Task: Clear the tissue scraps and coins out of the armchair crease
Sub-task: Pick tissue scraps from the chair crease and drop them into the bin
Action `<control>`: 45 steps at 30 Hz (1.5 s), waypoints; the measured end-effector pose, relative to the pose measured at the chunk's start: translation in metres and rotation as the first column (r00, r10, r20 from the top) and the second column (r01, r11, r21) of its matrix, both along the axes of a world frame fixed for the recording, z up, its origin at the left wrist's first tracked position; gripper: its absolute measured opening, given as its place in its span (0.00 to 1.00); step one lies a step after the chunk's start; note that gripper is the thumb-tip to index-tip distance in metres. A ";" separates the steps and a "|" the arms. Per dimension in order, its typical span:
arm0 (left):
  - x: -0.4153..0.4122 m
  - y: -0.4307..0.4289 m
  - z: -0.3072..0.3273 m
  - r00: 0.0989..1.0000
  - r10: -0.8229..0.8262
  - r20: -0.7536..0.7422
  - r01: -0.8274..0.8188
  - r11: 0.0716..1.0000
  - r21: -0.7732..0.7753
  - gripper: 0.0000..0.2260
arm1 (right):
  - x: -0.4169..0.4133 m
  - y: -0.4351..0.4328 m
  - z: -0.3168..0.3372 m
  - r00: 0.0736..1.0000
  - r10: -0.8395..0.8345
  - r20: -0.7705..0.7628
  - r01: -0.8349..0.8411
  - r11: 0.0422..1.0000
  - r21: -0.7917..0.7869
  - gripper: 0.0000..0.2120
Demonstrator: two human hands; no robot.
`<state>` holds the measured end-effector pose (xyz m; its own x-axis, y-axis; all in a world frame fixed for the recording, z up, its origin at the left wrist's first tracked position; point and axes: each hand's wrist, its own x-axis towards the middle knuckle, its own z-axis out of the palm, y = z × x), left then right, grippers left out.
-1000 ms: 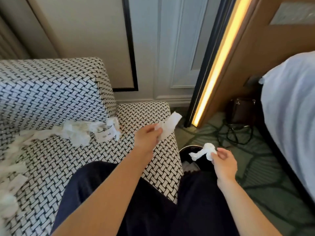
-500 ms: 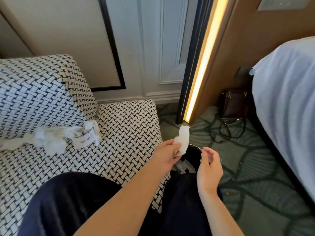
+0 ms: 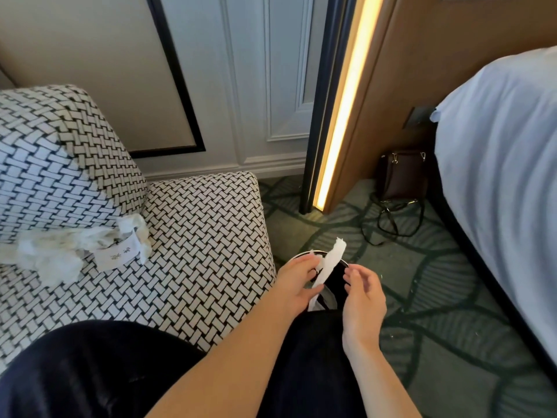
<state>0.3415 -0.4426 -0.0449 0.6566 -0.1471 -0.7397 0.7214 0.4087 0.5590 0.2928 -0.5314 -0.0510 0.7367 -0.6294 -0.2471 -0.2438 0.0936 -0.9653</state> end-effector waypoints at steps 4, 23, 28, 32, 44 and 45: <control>-0.003 0.001 -0.005 0.999 -0.002 -0.047 0.002 1.000 0.008 0.16 | 0.001 -0.003 -0.002 1.000 -0.004 -0.020 0.005 0.999 0.048 0.09; -0.041 0.119 0.108 0.932 -0.273 0.239 0.131 0.868 0.478 0.12 | 0.006 0.059 0.074 0.867 0.491 -0.081 -0.496 0.867 -0.057 0.06; -0.079 0.197 0.162 0.887 -0.091 0.453 -0.099 0.921 0.378 0.11 | 0.003 0.130 0.122 0.704 0.710 0.013 -0.698 0.695 -0.171 0.05; -0.115 0.261 0.185 0.816 0.047 0.576 -0.274 0.909 0.314 0.11 | -0.011 0.199 0.150 0.537 0.839 0.085 -0.816 0.542 -0.203 0.05; -0.254 0.412 0.121 0.757 0.493 0.429 -0.652 0.619 0.439 0.12 | -0.104 0.385 0.108 0.072 0.995 0.070 -0.973 0.086 -0.213 0.06; -0.265 0.418 0.111 0.737 0.546 0.398 -0.675 0.587 0.446 0.12 | -0.113 0.393 0.098 0.057 0.997 0.049 -0.975 0.067 -0.214 0.06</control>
<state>0.0766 -0.0250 0.0663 0.5760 0.7142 -0.3977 0.2617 0.2998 0.9174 0.1800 -0.1380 0.0471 0.7093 0.7014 -0.0706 0.1036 -0.2028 -0.9737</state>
